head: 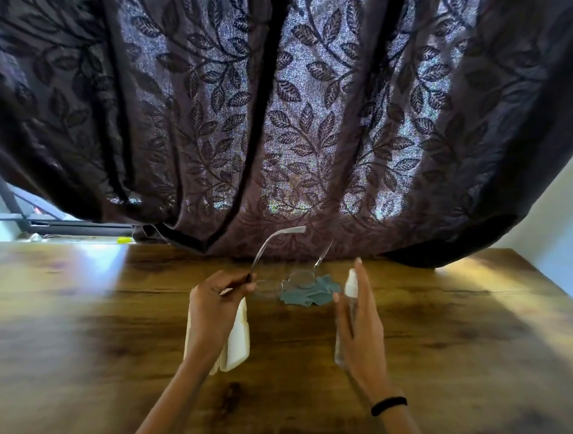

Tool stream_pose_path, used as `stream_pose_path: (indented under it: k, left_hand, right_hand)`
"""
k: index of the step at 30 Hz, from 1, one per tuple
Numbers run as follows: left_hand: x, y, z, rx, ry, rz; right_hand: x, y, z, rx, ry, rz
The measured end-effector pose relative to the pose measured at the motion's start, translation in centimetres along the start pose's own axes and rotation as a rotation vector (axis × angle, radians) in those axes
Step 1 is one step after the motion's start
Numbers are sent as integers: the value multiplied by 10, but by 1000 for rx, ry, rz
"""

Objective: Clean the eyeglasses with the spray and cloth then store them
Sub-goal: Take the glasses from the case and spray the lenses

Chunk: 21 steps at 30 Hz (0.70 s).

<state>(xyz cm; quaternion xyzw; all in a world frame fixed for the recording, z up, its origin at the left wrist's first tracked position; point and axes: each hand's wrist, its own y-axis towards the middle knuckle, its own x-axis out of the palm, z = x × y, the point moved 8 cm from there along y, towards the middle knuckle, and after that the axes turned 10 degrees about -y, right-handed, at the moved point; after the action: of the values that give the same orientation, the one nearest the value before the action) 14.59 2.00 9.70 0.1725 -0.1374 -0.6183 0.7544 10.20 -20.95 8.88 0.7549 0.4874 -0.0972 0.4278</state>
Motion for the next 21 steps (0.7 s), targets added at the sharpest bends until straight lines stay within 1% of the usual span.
stream_pose_path:
  k: [6, 9, 13, 17, 21]
  left_hand:
    - [4, -7, 1, 67, 19, -1]
    - [4, -8, 6, 126, 42, 5]
    - [4, -8, 9, 157, 57, 10]
    - [3, -7, 7, 162, 58, 9]
    - [3, -7, 6, 175, 64, 1]
  right_hand:
    - [28, 2, -45, -189, -23, -166]
    - [36, 0, -52, -215, -90, -225]
    - [30, 4, -53, -189, -74, -180]
    - [13, 10, -37, -95, 29, -54]
    - [5, 16, -16, -48, -23, -26]
